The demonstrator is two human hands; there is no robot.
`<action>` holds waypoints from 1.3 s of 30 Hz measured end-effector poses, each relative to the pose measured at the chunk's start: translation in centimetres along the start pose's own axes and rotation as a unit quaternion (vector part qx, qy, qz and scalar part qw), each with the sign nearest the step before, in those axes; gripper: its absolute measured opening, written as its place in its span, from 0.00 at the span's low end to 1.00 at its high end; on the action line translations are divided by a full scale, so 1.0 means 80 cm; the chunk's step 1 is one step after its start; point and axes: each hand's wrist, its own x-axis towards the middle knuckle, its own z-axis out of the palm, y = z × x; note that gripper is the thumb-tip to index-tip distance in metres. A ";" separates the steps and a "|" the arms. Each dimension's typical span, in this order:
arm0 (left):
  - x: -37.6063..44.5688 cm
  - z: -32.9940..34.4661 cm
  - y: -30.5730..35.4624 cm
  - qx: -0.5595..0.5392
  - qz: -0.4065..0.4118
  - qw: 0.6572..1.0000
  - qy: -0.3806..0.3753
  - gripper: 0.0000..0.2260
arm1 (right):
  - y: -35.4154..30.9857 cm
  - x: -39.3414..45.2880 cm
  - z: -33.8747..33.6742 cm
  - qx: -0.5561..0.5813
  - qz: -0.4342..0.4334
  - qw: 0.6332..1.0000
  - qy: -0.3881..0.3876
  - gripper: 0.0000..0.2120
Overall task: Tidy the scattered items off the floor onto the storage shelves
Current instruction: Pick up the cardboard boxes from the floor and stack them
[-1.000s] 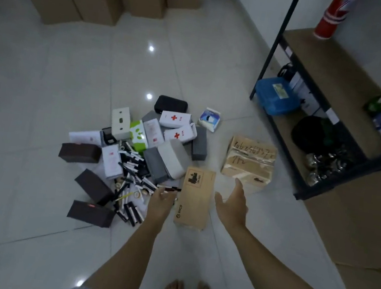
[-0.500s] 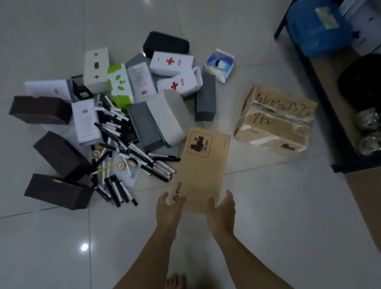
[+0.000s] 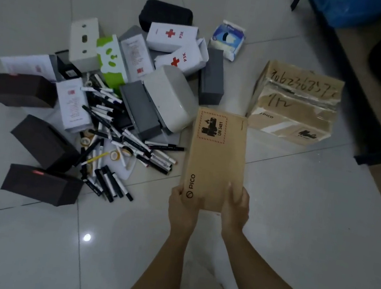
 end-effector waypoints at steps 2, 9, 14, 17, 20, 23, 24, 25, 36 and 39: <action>-0.019 -0.001 0.026 -0.024 0.031 0.999 -0.014 0.14 | -0.012 -0.009 -0.020 0.009 -0.010 0.999 0.036 0.25; -0.086 -0.032 0.144 0.017 0.134 0.990 -0.038 0.12 | -0.082 -0.084 -0.084 0.099 0.024 0.993 0.051 0.22; -0.156 -0.071 0.251 0.041 0.246 0.968 -0.038 0.09 | -0.167 -0.143 -0.136 0.226 0.020 0.974 0.010 0.23; -0.201 -0.096 0.327 0.047 0.332 0.942 -0.012 0.11 | -0.234 -0.180 -0.175 0.295 0.002 0.955 -0.041 0.30; -0.245 -0.124 0.402 0.038 0.394 0.918 0.001 0.13 | -0.301 -0.220 -0.213 0.322 -0.048 0.942 -0.083 0.30; -0.294 -0.153 0.473 0.009 0.450 0.893 -0.006 0.12 | -0.367 -0.265 -0.259 0.314 -0.109 0.936 -0.117 0.22; -0.312 -0.162 0.497 0.003 0.473 0.881 -0.004 0.11 | -0.388 -0.280 -0.275 0.319 -0.125 0.931 -0.127 0.22; -0.330 -0.170 0.519 -0.001 0.497 0.868 0.005 0.10 | -0.407 -0.296 -0.290 0.332 -0.136 0.923 -0.137 0.22; -0.543 -0.252 0.680 -0.138 0.660 0.727 0.127 0.16 | -0.533 -0.450 -0.463 0.381 -0.268 0.863 -0.195 0.28; -0.593 -0.264 0.712 -0.147 0.713 0.679 0.092 0.15 | -0.553 -0.474 -0.516 0.391 -0.285 0.832 -0.270 0.38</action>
